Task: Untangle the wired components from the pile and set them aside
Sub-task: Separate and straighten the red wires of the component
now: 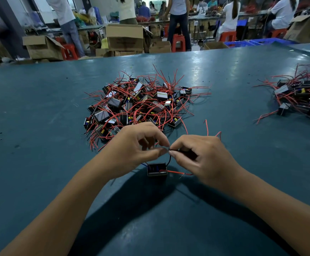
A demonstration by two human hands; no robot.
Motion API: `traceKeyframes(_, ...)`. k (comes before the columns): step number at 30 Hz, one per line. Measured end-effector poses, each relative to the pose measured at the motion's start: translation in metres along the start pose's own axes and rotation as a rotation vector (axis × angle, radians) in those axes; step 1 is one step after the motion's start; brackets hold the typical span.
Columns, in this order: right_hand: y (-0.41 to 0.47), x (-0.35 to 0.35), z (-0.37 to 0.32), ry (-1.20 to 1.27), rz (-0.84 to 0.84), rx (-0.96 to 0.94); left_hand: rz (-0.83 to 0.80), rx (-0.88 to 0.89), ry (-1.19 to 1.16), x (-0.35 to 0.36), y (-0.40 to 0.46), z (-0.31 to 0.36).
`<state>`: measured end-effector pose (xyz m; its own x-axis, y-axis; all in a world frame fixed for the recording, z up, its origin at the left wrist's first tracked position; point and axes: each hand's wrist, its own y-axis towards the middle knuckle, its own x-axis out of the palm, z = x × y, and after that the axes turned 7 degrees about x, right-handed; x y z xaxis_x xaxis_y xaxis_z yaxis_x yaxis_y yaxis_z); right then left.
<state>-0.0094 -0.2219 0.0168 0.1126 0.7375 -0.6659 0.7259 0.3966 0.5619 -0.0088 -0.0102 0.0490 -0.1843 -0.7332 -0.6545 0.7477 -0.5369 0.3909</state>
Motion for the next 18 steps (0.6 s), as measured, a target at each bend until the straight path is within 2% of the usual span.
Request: traceKeyframes(18,0.000,0.001,0.000,0.154,-0.022,0.054,0.044,0.271,0.175,0.000,0.003,-0.017)
